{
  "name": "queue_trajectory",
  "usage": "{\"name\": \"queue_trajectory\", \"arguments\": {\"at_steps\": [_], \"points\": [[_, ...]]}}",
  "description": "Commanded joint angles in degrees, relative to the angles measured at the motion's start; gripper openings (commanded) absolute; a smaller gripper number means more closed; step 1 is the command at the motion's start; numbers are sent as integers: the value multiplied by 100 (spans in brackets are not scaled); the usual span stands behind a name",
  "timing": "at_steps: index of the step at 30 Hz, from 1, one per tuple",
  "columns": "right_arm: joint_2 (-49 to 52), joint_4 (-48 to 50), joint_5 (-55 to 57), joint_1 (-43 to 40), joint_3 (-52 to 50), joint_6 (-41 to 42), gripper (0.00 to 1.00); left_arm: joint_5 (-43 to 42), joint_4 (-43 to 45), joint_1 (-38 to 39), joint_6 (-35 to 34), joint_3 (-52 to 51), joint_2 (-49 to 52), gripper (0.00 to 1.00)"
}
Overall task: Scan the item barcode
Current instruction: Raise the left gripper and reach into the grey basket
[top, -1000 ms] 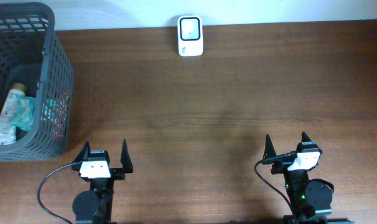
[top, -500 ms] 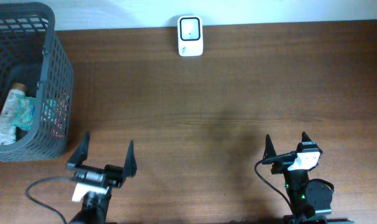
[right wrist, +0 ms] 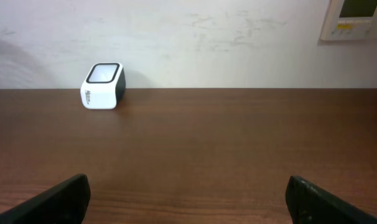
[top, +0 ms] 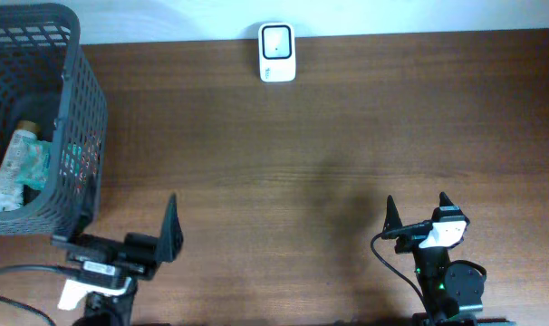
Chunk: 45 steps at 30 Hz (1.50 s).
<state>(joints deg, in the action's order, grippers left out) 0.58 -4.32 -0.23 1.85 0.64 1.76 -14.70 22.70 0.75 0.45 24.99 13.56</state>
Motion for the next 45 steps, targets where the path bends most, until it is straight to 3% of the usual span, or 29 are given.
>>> {"name": "queue_trajectory", "arguments": {"at_steps": [1, 4, 7, 10, 12, 15, 17, 22, 26, 32, 45], "points": [[-37, -33, 48, -37, -31, 66, 99, -83, -1049, -31, 83, 1274, 824, 99], [-37, -33, 46, -37, -31, 66, 99, -1178, -1980, -31, 389, 2201, 1471, 99], [-37, -33, 48, -37, -31, 66, 99, -1991, -1882, -31, 570, 2291, 1648, 99], [-37, -33, 46, -37, -31, 66, 99, -1626, -1969, -35, 581, 2540, 1794, 99], [-37, -33, 48, -37, -33, 66, 99, -1102, -2824, -35, 413, 3123, 2124, 99], [-37, -33, 48, -37, -33, 66, 99, -758, -5136, -35, 702, 4660, 3348, 99], [-37, -33, 46, -37, -33, 66, 99, -1097, -5871, -35, 739, 5189, 3930, 99], [-37, -33, 46, -37, -33, 66, 98, -1222, -6382, -35, 479, 5884, 4911, 99], [-37, -33, 46, -37, -33, 66, 98, 7, -8808, -35, 481, 8293, 6557, 99], [-37, -33, 46, -37, -31, 66, 99, -916, -9033, -28, 527, 8585, 7088, 99], [-37, -33, 48, -37, -33, 66, 99, -586, -8981, -31, 544, 8579, 7163, 99]]}}
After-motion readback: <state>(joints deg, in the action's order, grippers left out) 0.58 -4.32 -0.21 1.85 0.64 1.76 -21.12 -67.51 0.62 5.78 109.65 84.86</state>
